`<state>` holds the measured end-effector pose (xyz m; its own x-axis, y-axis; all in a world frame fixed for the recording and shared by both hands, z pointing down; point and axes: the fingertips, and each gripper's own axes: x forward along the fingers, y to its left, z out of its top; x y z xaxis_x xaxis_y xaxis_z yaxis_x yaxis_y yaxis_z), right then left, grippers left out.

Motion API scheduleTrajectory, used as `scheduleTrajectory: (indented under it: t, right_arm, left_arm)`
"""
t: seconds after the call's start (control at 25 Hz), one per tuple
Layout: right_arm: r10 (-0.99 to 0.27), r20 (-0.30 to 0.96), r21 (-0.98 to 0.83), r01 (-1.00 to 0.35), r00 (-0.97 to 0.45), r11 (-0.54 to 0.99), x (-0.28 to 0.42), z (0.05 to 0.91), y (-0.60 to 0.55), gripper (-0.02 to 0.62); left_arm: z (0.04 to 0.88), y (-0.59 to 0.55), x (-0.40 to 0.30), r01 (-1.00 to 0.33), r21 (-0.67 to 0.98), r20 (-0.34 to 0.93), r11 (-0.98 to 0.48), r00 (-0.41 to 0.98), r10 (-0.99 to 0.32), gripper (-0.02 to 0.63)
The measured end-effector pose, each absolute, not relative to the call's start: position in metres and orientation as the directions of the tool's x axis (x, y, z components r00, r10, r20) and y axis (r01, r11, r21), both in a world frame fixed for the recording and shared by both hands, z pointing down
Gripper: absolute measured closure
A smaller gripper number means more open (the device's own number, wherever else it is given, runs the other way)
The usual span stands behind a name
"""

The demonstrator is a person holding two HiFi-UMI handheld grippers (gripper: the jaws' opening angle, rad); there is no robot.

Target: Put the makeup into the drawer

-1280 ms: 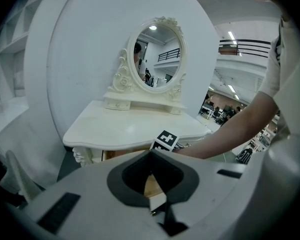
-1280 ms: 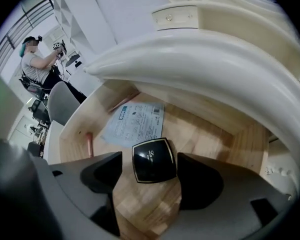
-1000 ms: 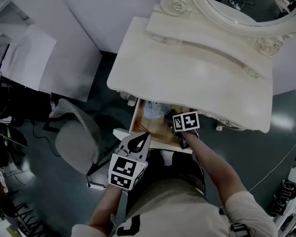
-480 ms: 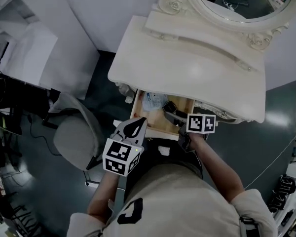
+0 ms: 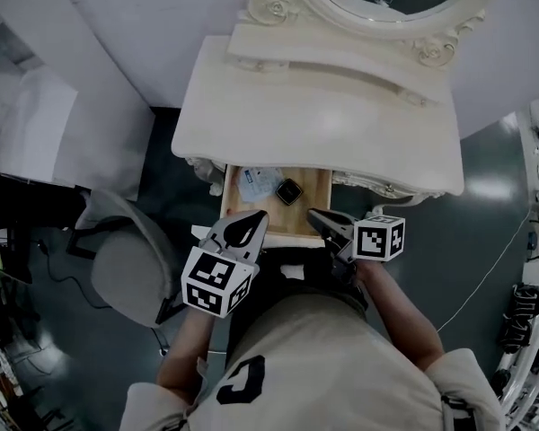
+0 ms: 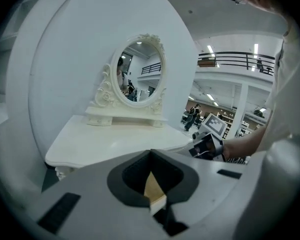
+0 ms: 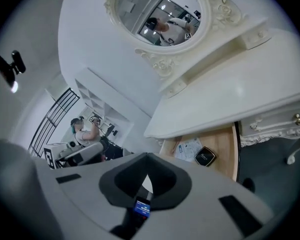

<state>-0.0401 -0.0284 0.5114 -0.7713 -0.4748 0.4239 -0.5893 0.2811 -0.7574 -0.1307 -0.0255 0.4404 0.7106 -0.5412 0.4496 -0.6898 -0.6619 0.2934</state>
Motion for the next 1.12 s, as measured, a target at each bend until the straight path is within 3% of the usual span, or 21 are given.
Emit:
scheduleTrajectory:
  t: [0.64, 0.88, 1.12]
  right_arm:
    - [-0.489, 0.11, -0.79, -0.375, -0.865, 0.485, -0.021, 0.397, -0.009, 0.568]
    - [-0.551, 0.025, -0.775, -0.364, -0.834, 0.516, 0.019, 0.373, -0.004, 0.568]
    - [-0.602, 0.012, -0.723, -0.423, -0.798, 0.546, 0.056, 0.358, 0.01, 0.569]
  left_arm:
    - [0.397, -0.016, -0.066, -0.603, 0.378, 0.336, -0.703, 0.797, -0.502, 0.552]
    - [0.359, -0.009, -0.025, -0.541, 0.358, 0.211, -0.761, 0.841, -0.498, 0.552]
    - [0.342, 0.005, 0.008, -0.535, 0.349, 0.193, -0.769, 0.844, -0.5, 0.552]
